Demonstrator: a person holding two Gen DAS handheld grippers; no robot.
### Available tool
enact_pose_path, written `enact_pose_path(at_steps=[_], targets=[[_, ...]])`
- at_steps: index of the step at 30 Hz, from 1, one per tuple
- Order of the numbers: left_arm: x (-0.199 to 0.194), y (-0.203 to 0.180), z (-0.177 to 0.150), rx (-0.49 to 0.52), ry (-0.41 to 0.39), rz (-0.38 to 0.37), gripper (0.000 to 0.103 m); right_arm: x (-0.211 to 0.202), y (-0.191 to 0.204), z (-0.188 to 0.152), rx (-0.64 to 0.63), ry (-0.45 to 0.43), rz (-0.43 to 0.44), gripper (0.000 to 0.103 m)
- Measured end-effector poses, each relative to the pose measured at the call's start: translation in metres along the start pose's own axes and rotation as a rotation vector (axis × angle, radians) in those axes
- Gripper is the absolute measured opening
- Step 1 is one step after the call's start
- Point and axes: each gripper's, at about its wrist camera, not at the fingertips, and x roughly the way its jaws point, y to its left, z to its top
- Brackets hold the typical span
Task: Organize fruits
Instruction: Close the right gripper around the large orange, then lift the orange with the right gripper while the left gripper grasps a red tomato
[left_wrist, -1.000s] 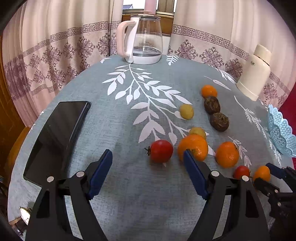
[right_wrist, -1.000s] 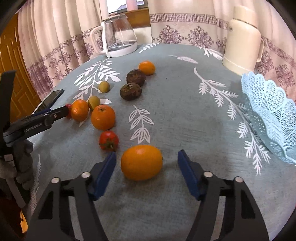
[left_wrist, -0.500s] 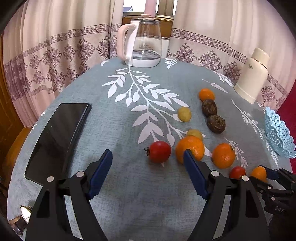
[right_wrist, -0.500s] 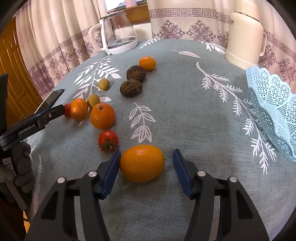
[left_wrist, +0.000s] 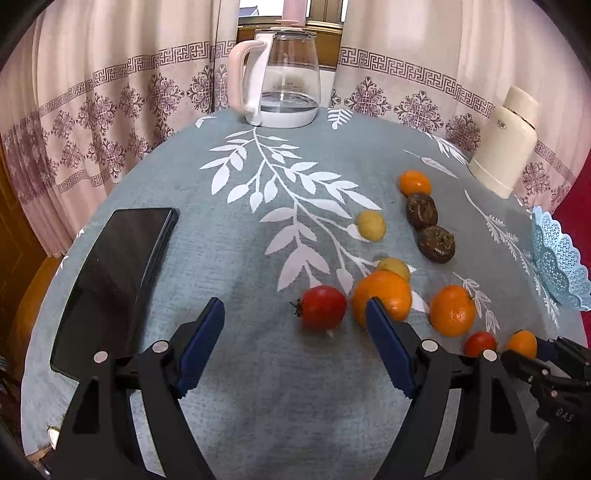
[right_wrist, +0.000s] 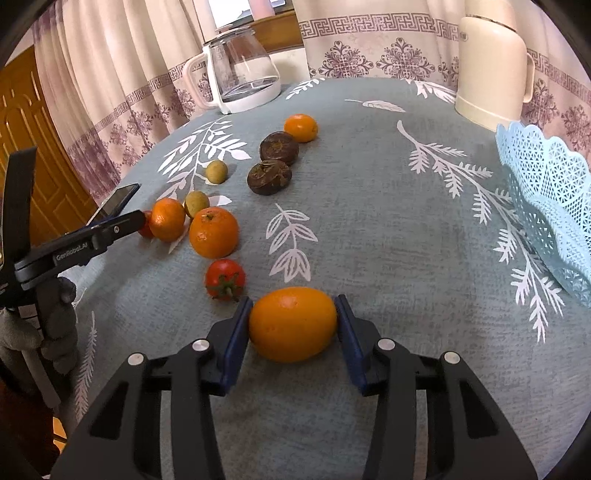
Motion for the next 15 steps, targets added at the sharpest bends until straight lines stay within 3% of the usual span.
enact_pose_path(at_steps=[5,13,15], targets=[[0.002,0.001,-0.005,0.01,0.019,-0.01,0.064,0.0,-0.002,0.0,0.012,-0.001,0.014,0.046],[0.014,-0.011,0.0,0.055,0.043,0.003,0.061,0.001,-0.002,0.0,0.015,-0.002,0.017,0.046],[0.018,-0.013,0.003,0.058,0.052,0.007,0.056,0.001,-0.003,0.0,0.016,-0.002,0.017,0.046]])
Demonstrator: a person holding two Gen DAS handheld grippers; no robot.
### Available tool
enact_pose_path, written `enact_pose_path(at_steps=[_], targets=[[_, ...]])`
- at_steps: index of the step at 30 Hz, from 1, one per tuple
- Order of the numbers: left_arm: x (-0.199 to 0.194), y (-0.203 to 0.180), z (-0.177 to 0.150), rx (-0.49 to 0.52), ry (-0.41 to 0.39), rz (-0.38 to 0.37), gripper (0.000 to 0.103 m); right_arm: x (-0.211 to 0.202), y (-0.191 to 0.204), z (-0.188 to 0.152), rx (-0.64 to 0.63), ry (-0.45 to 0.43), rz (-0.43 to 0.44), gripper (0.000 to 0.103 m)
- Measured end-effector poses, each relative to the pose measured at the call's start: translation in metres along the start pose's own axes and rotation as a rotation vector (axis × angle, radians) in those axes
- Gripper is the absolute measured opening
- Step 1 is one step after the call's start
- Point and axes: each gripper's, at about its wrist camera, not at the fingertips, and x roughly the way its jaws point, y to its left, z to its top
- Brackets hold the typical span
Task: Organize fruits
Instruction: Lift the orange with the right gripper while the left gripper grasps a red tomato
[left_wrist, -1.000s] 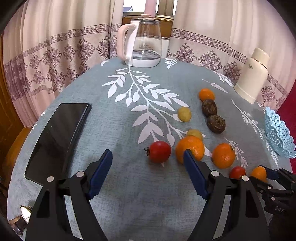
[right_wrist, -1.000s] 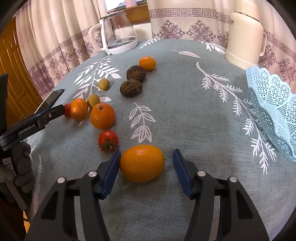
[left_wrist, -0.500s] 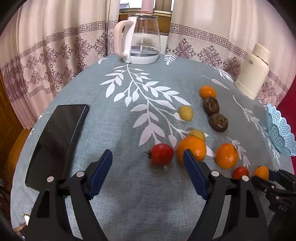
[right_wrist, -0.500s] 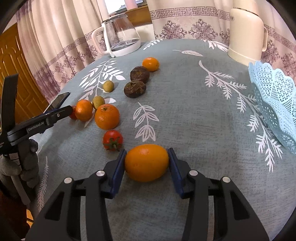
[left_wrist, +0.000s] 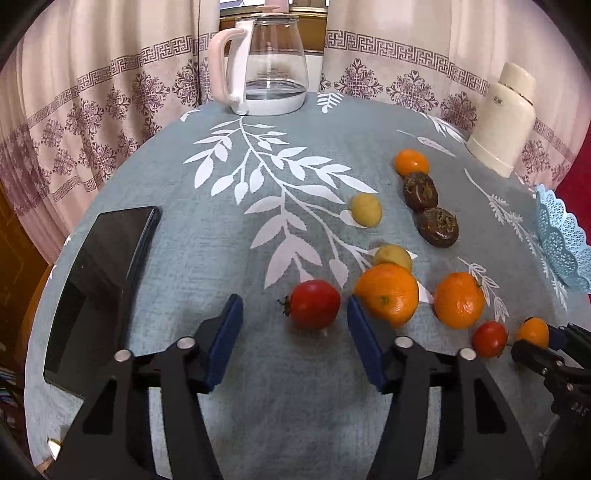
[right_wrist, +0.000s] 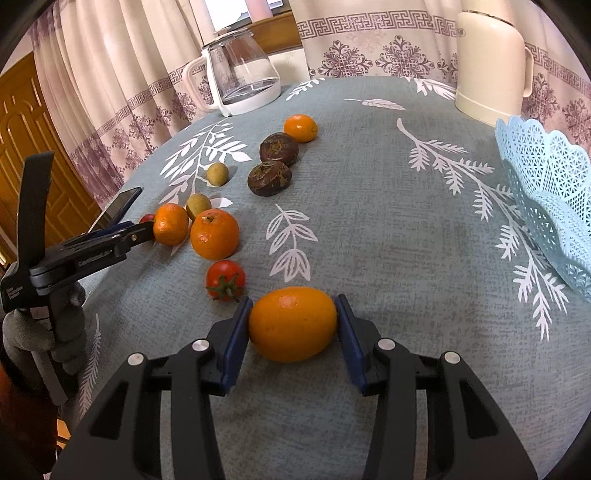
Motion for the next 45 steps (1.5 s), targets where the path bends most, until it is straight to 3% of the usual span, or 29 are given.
enact_pose_path(at_steps=[9,11,19,28,40,45], targets=[[0.009,0.0,0.001,-0.008,0.021,-0.009,0.046,-0.001,0.0,0.0,0.004,-0.001,0.004,0.046],[0.008,-0.001,0.001,-0.005,0.019,-0.021,0.036,-0.001,0.0,0.0,0.004,-0.001,0.005,0.046],[0.003,0.0,-0.003,-0.021,-0.012,-0.046,0.034,-0.001,0.0,0.0,0.009,-0.004,0.011,0.046],[-0.015,0.007,-0.007,-0.075,-0.101,0.013,0.034,-0.001,0.0,0.0,0.01,-0.004,0.01,0.046],[-0.018,0.018,-0.008,-0.125,-0.112,0.026,0.034,-0.003,-0.002,0.0,0.013,-0.008,0.014,0.046],[-0.023,0.017,-0.009,-0.127,-0.132,0.049,0.034,-0.013,-0.007,-0.001,0.036,-0.056,0.046,0.046]])
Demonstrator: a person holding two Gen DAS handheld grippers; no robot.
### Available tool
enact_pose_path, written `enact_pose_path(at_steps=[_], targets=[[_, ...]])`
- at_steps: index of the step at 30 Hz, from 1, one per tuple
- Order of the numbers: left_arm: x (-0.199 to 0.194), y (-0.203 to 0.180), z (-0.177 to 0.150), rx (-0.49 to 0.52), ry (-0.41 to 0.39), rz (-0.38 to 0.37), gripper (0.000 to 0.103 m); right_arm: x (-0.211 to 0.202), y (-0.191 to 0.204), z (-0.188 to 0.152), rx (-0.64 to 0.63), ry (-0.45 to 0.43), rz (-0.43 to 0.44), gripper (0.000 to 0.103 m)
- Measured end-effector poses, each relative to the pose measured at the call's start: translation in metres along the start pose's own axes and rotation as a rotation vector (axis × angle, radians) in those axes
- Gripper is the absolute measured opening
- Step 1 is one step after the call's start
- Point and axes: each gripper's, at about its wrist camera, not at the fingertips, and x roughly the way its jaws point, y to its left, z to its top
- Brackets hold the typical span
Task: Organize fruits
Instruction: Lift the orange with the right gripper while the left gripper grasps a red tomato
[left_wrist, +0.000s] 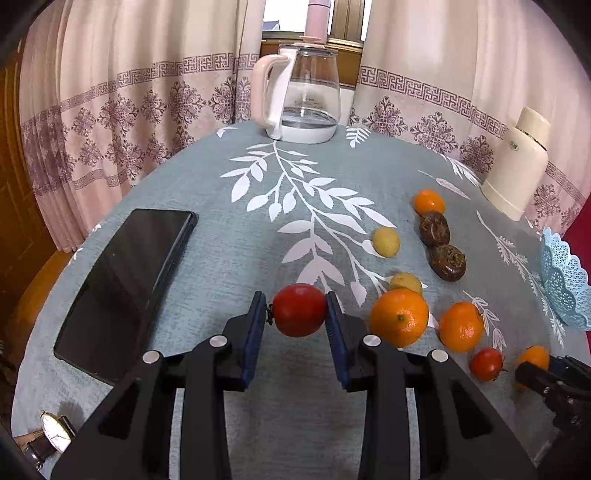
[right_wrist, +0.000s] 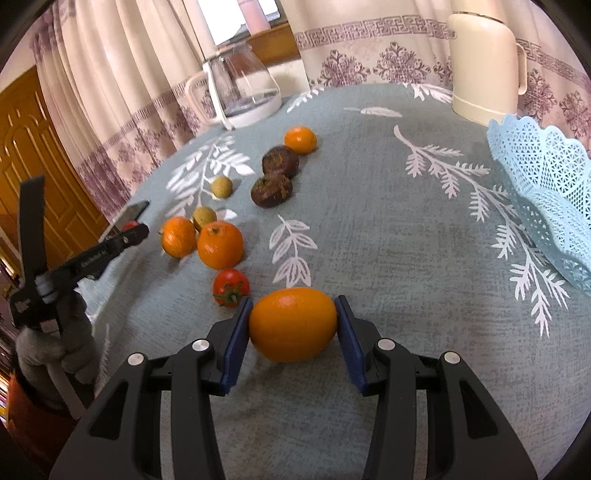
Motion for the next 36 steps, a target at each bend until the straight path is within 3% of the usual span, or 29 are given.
enact_pose_path(at_steps=[8,16,22,24,30,36], targets=[[-0.017,0.003,-0.004,-0.05,-0.03,0.025,0.034,-0.023,-0.006,0.002,0.034,-0.1,0.025,0.046],[-0.033,-0.014,-0.005,-0.011,-0.056,0.031,0.034,-0.059,-0.018,0.014,0.054,-0.222,-0.008,0.042],[-0.034,-0.021,-0.005,-0.001,-0.059,0.026,0.034,-0.055,-0.029,0.009,0.078,-0.162,0.021,0.044],[-0.033,-0.021,-0.006,-0.005,-0.055,0.022,0.034,-0.049,-0.025,0.004,0.058,-0.122,0.011,0.05],[-0.037,-0.025,-0.006,0.005,-0.063,-0.005,0.034,-0.042,-0.025,-0.021,0.06,-0.05,-0.079,0.056],[-0.04,-0.03,-0.008,0.008,-0.068,-0.038,0.034,-0.039,-0.026,-0.027,0.047,-0.015,-0.128,0.056]])
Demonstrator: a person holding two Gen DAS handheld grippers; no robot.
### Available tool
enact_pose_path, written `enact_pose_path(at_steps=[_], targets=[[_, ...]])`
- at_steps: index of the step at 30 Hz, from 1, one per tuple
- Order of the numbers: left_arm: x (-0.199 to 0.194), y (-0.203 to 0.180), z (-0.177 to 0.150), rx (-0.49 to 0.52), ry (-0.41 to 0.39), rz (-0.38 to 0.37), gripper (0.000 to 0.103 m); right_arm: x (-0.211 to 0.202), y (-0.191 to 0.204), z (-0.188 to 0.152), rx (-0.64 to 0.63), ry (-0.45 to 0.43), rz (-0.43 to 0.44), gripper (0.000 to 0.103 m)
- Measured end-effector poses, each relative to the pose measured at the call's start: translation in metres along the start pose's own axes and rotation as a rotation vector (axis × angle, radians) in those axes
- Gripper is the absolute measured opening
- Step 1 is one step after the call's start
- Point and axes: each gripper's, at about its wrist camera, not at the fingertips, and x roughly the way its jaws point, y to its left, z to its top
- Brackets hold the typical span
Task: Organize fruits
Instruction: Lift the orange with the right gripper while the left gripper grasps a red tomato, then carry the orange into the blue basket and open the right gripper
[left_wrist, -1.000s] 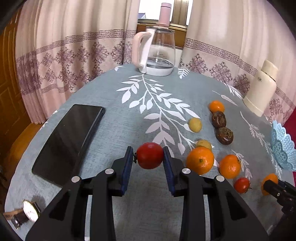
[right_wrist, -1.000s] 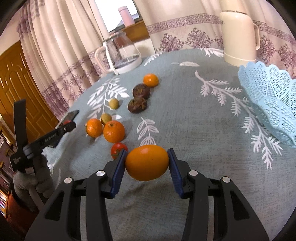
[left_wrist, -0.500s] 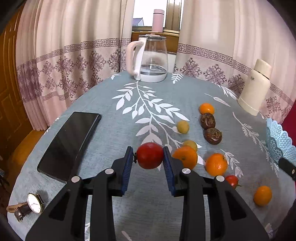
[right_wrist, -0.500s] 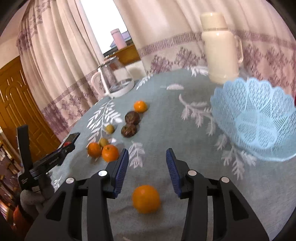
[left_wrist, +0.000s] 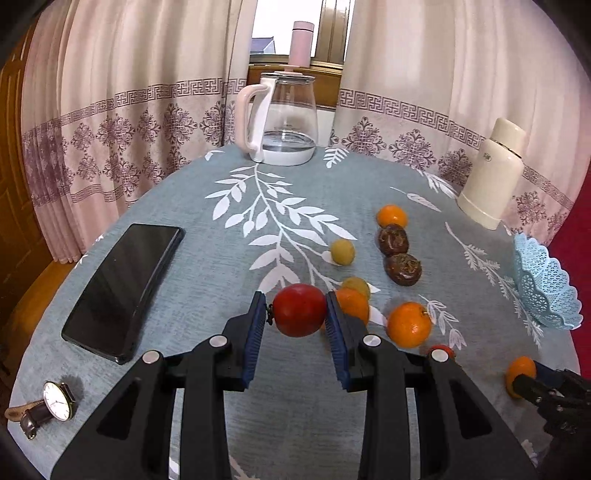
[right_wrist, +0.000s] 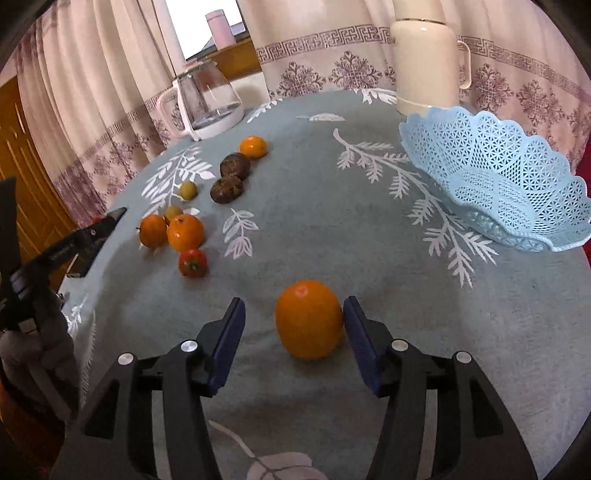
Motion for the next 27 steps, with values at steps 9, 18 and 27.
enact_pose_path(at_steps=[9,18,27], targets=[[-0.007,-0.003,0.0,0.009,-0.01,-0.01,0.034,0.013,0.002,0.001,-0.019,0.049,-0.048,0.041],[-0.008,-0.009,0.0,0.019,-0.011,-0.018,0.034,0.006,0.002,0.005,-0.022,0.012,-0.049,0.038],[-0.012,-0.018,0.005,0.036,-0.024,-0.025,0.034,-0.033,-0.019,0.029,0.054,-0.142,-0.046,0.038]])
